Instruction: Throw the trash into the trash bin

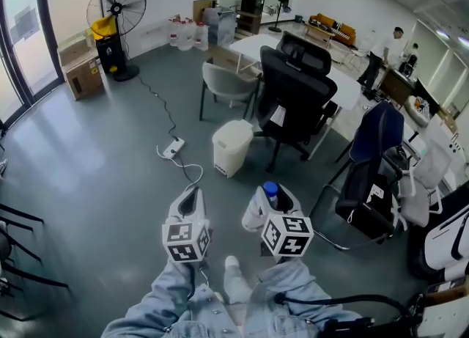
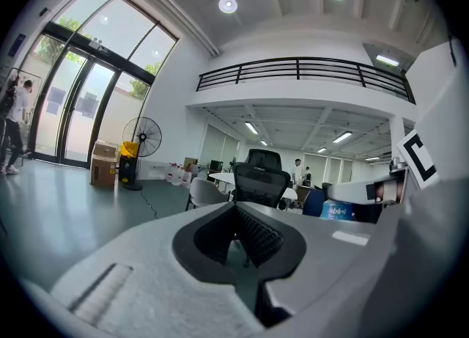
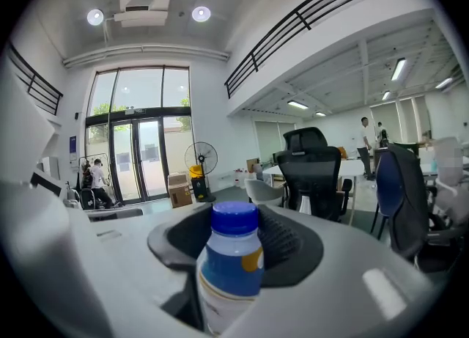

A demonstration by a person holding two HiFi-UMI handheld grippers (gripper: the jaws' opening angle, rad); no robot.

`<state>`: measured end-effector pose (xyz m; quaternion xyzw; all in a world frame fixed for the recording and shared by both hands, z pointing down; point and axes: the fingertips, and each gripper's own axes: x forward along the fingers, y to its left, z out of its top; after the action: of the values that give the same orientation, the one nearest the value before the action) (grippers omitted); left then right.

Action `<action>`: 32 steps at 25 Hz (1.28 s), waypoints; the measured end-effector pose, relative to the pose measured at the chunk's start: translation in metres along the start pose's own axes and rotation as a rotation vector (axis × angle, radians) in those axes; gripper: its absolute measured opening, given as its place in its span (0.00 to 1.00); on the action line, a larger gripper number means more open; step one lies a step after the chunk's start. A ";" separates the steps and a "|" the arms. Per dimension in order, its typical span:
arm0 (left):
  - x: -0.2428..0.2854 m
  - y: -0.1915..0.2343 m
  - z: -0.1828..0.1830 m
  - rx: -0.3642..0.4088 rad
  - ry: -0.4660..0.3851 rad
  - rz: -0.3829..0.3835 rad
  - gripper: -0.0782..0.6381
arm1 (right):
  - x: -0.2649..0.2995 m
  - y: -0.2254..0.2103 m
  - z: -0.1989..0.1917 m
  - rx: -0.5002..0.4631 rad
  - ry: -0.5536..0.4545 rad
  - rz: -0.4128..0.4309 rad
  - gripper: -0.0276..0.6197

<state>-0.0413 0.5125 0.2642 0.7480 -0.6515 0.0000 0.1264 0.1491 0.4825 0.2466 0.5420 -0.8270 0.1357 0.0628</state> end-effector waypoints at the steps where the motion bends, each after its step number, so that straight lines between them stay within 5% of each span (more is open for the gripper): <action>1: 0.008 0.001 0.002 0.002 -0.001 0.002 0.12 | 0.008 -0.003 0.003 0.001 -0.002 0.003 0.35; 18: 0.191 0.004 0.027 0.004 0.008 0.058 0.12 | 0.167 -0.100 0.053 -0.031 0.024 0.059 0.35; 32: 0.273 0.029 0.026 0.019 0.053 0.085 0.12 | 0.252 -0.136 0.045 0.011 0.077 0.054 0.35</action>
<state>-0.0325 0.2385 0.2895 0.7206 -0.6791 0.0313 0.1365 0.1735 0.1963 0.2882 0.5142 -0.8375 0.1626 0.0879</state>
